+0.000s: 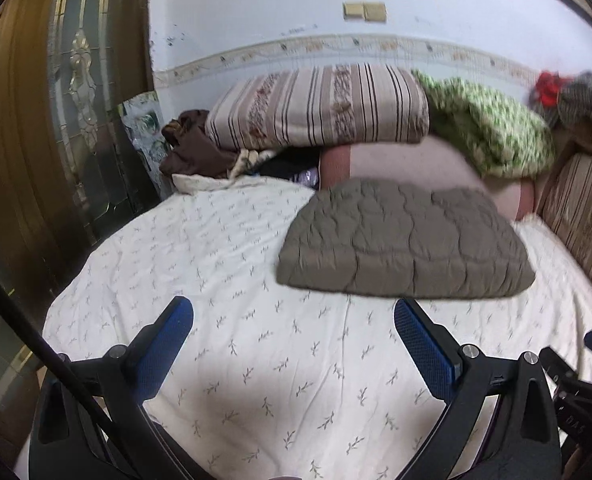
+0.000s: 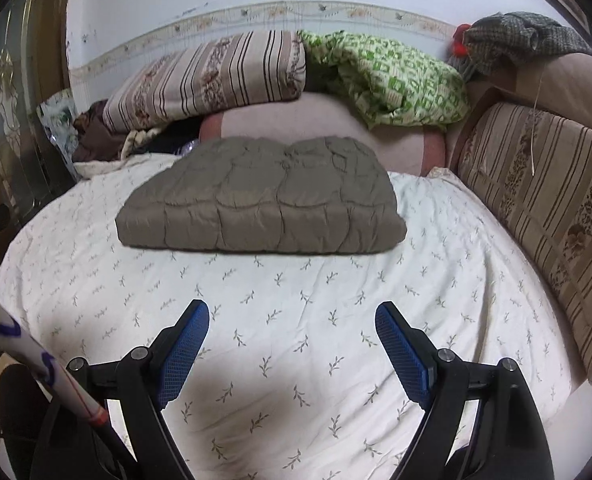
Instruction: Fold large clothes
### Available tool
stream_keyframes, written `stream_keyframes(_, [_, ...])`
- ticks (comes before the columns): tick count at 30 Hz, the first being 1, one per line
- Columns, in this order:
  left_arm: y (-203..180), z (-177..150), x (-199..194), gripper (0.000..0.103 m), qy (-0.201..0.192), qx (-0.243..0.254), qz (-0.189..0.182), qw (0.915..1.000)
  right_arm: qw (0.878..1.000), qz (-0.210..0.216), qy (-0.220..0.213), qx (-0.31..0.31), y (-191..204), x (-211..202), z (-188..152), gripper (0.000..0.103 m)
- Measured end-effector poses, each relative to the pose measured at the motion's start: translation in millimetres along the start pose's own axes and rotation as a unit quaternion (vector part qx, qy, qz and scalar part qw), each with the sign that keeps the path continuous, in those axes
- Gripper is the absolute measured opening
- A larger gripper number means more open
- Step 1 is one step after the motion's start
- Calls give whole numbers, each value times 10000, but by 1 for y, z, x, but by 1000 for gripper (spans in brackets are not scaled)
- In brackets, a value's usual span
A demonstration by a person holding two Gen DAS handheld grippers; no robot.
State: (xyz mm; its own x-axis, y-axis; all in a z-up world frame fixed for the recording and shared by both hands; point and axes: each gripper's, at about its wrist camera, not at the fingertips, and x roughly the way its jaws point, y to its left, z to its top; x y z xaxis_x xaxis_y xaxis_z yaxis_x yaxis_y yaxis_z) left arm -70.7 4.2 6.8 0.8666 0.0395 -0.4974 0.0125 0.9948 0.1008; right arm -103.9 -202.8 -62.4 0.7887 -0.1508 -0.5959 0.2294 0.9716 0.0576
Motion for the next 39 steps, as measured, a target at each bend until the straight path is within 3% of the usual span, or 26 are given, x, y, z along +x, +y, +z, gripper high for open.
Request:
stream_keyframes(5, [-9,-7,15,100,238,197,-63,9995,9999,-23,165,-6,1,11,-4,89])
stream_keyframes(17, [-24,-22,38,100,856,302,-720,9933,9987,-216,448,69,-2,29,-7,89])
stream_keyframes(20, [-26,-25,43,100,939,318,-737,9923,9986,-221,476,49,-1,31,-8,89])
stream_keyframes(32, [-23,-26,40,100,738,223,-668,9948,9982,-245,538,-21,3,37,-11,89])
stream_keyframes(39, [-18,-22,24,100,268,146,-710,9970,9982,-229,545,-21,6,38,-12,89])
